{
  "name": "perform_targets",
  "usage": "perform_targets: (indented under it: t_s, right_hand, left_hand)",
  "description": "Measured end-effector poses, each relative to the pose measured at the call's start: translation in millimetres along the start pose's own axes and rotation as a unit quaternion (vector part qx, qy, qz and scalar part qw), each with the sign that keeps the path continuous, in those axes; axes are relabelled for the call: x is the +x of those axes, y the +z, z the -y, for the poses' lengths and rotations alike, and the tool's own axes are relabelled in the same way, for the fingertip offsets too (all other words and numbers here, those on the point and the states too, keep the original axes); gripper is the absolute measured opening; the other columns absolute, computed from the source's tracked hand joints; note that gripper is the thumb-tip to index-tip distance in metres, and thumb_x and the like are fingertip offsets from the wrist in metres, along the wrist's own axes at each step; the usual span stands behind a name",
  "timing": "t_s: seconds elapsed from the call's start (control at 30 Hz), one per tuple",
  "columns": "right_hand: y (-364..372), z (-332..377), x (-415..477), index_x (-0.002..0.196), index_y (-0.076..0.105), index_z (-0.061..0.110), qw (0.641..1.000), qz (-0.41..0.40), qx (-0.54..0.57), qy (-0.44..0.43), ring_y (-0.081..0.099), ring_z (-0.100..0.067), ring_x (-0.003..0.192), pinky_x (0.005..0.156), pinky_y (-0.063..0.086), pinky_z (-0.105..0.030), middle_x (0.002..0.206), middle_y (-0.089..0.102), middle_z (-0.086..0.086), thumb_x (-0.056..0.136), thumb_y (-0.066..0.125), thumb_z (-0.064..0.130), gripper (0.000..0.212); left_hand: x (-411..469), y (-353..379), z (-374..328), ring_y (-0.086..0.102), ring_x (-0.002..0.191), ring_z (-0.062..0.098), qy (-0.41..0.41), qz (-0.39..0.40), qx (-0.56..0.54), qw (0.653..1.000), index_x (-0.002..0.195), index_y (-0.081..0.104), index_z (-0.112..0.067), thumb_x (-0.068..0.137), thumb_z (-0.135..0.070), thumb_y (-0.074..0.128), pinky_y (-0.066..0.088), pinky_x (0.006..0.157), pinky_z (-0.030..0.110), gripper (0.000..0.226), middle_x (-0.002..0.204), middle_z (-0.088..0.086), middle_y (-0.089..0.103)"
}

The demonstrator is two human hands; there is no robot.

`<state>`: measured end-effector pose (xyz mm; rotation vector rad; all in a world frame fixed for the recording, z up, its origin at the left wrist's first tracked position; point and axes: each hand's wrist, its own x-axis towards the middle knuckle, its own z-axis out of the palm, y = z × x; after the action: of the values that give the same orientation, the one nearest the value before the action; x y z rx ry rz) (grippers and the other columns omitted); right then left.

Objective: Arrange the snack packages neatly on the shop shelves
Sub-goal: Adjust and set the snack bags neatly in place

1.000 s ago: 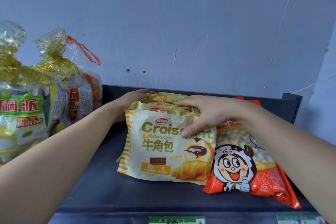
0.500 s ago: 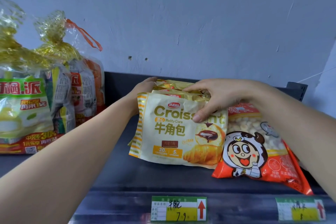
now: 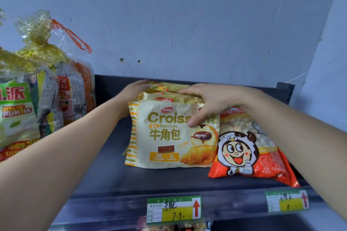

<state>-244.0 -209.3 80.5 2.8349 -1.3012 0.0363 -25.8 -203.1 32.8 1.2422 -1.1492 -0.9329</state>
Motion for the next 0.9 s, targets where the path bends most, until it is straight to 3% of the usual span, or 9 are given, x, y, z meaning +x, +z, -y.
perform_targets:
  t_s: [0.13,0.23,0.37,0.43,0.5,0.57,0.63,0.73,0.9]
  right_hand:
    - [-3,-7,-22,0.147,0.031,0.035,0.995,-0.056,0.065,0.041,0.034,-0.012,0.137,0.109,0.029,-0.029,0.152,0.034,0.011,0.064,0.065,0.068,0.096]
    - [-3,-28,-43,0.138,0.048,0.026,0.974,-0.143,0.143,0.101,0.045,-0.012,0.129,0.103,0.035,-0.027,0.141,0.049,0.008,0.075,0.063,0.06,0.073]
    - [17,-60,-67,0.134,0.052,0.018,0.932,-0.21,0.143,0.258,0.051,-0.022,0.124,0.101,0.042,-0.035,0.136,0.053,-0.002,0.083,0.066,0.05,0.062]
    - [29,-68,-77,0.125,0.056,0.017,0.912,-0.205,0.165,0.313,0.054,-0.023,0.118,0.092,0.043,-0.031,0.122,0.059,0.002,0.086,0.066,0.044,0.049]
    - [39,-72,-84,0.09,0.057,0.024,0.889,-0.21,0.256,0.318,0.058,-0.016,0.089,0.071,0.04,-0.025,0.089,0.056,0.013,0.087,0.067,0.038,0.017]
    - [46,-78,-84,0.073,0.052,0.026,0.857,-0.23,0.349,0.3,0.052,-0.007,0.067,0.054,0.035,-0.02,0.075,0.055,0.011,0.084,0.072,0.033,0.024]
    - [49,-85,-80,0.075,0.059,0.021,0.825,-0.253,0.406,0.302,0.06,-0.01,0.068,0.058,0.045,-0.023,0.08,0.066,0.003,0.076,0.08,0.023,0.021]
    - [49,-99,-76,0.086,0.068,0.009,0.777,-0.256,0.493,0.296,0.07,-0.024,0.082,0.079,0.057,-0.038,0.092,0.073,-0.008,0.07,0.083,0.006,0.022]
    - [36,-124,-81,0.107,0.056,0.016,0.719,-0.367,0.561,0.182,0.067,-0.014,0.083,0.071,0.053,-0.029,0.094,0.067,0.002,0.075,0.078,0.005,0.04]
  left_hand:
    - [6,-13,-12,0.055,0.119,0.023,0.0,-0.07,0.025,0.997,0.126,0.059,-0.018,0.093,-0.022,0.061,0.045,0.103,0.046,0.033,0.129,0.006,0.059]
    - [4,-13,-27,0.047,0.123,0.021,0.032,-0.076,0.083,0.993,0.101,0.065,-0.027,0.09,-0.024,0.066,0.035,0.108,0.045,0.012,0.117,-0.002,0.059]
    - [-7,3,-47,0.048,0.106,0.014,0.138,-0.036,0.217,0.966,0.109,0.066,-0.021,0.092,-0.022,0.062,0.037,0.093,0.03,0.018,0.111,-0.004,0.058]
    - [-17,18,-55,0.052,0.102,0.014,0.181,-0.003,0.276,0.944,0.113,0.066,-0.017,0.092,-0.022,0.062,0.038,0.084,0.025,0.022,0.11,-0.003,0.061]
    - [-24,34,-58,0.056,0.103,0.016,0.207,0.031,0.328,0.921,0.114,0.066,-0.018,0.091,-0.025,0.062,0.04,0.082,0.026,0.024,0.111,-0.002,0.064]
    - [-33,52,-57,0.056,0.105,0.017,0.214,0.062,0.362,0.905,0.116,0.066,-0.02,0.09,-0.03,0.063,0.04,0.085,0.028,0.027,0.115,-0.003,0.064]
    - [-41,72,-56,0.054,0.106,0.016,0.222,0.074,0.405,0.884,0.117,0.065,-0.021,0.09,-0.032,0.063,0.038,0.085,0.028,0.029,0.118,-0.003,0.062]
    - [-46,104,-56,0.054,0.109,0.015,0.235,0.064,0.467,0.85,0.119,0.064,-0.023,0.09,-0.038,0.062,0.038,0.085,0.028,0.032,0.122,-0.004,0.062]
    - [-42,158,-57,0.043,0.13,0.027,0.216,0.0,0.504,0.836,0.149,0.025,-0.02,0.085,-0.058,0.059,0.039,0.1,0.041,0.081,0.147,0.007,0.04]
